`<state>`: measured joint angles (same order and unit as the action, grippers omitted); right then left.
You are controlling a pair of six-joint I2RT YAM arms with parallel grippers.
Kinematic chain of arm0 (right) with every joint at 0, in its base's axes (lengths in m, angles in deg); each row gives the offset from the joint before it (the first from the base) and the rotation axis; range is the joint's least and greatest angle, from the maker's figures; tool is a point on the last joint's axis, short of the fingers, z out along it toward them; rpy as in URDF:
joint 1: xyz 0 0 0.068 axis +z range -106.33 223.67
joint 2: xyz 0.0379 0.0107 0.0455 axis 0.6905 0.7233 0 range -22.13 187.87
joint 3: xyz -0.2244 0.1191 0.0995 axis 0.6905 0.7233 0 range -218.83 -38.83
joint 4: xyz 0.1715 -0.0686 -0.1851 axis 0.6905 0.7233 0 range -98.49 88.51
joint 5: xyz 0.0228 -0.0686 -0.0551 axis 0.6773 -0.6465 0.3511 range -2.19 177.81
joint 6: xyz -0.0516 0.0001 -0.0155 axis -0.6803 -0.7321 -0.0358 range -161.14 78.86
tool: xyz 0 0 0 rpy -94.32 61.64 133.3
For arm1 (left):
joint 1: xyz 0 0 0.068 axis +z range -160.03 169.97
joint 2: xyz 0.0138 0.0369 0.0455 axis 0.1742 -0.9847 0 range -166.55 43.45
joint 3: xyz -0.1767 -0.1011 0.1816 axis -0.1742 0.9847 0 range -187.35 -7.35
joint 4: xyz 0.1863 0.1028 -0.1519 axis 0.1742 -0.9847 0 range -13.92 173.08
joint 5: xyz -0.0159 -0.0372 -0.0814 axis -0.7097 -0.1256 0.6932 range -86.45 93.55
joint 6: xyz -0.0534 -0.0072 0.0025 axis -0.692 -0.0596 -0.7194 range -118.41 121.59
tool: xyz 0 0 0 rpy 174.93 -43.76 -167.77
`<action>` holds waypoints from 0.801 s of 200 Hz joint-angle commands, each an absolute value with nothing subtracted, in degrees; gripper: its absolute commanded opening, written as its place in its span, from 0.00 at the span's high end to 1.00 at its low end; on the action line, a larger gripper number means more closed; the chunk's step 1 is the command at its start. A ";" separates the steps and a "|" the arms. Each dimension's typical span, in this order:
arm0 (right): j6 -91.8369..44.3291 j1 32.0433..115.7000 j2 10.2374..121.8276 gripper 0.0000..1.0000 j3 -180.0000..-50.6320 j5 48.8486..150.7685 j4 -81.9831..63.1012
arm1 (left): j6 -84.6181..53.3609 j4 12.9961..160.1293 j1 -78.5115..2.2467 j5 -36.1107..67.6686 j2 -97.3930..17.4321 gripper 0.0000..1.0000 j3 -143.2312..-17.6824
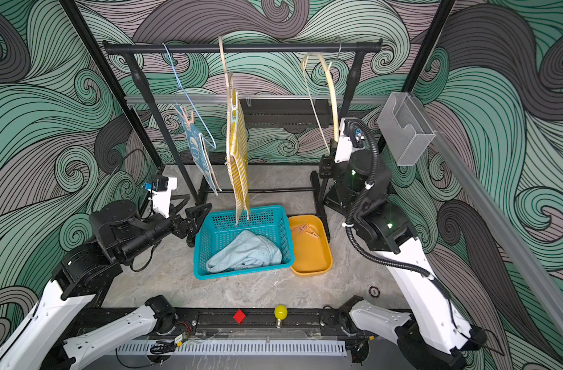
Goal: Remove the clothespins securing towels to the hanger
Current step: Place the hanger on the clothesline.
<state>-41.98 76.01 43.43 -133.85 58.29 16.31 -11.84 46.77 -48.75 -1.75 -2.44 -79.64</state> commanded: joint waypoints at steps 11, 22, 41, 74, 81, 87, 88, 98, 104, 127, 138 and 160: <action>-40.79 74.68 44.67 1.00 -136.45 60.18 15.20 | -10.97 47.58 -49.06 -2.60 -1.91 0.15 -81.27; -40.50 74.31 45.39 1.00 -137.27 60.44 15.88 | -10.98 47.57 -49.06 -2.69 -1.83 0.15 -81.18; -40.04 73.57 46.48 1.00 -138.33 61.11 17.08 | -10.98 47.40 -49.06 -2.84 -1.69 0.15 -81.01; -39.47 72.77 47.72 1.00 -139.19 62.07 17.50 | -11.06 47.31 -49.06 -3.37 -1.04 0.15 -80.74; -39.38 72.53 47.96 1.00 -139.45 62.31 17.73 | -11.06 47.27 -49.06 -3.39 -0.96 0.15 -80.65; -39.30 72.45 48.08 1.00 -139.64 62.52 17.72 | -11.03 47.22 -49.05 -3.48 -0.94 0.15 -80.65; -39.30 72.39 48.17 1.00 -139.68 62.51 17.71 | -11.05 47.22 -49.06 -3.48 -0.89 0.15 -80.65; -39.15 72.32 48.42 1.00 -139.89 62.88 17.86 | -11.06 47.25 -49.06 -3.61 -0.81 0.15 -80.63; -39.11 72.16 48.60 1.00 -140.06 63.08 17.91 | -11.06 47.18 -49.06 -3.70 -0.76 0.15 -80.57; -39.03 71.83 49.40 1.00 -140.72 63.50 18.64 | -11.09 47.07 -49.06 -3.75 -0.72 0.15 -80.48; -38.94 71.62 49.65 1.00 -140.85 63.76 19.08 | -11.24 47.05 -49.06 -3.83 -0.66 0.15 -80.41; -38.30 71.46 49.50 1.00 -140.23 64.49 19.25 | -11.39 46.96 -49.06 -3.94 -0.41 0.15 -80.21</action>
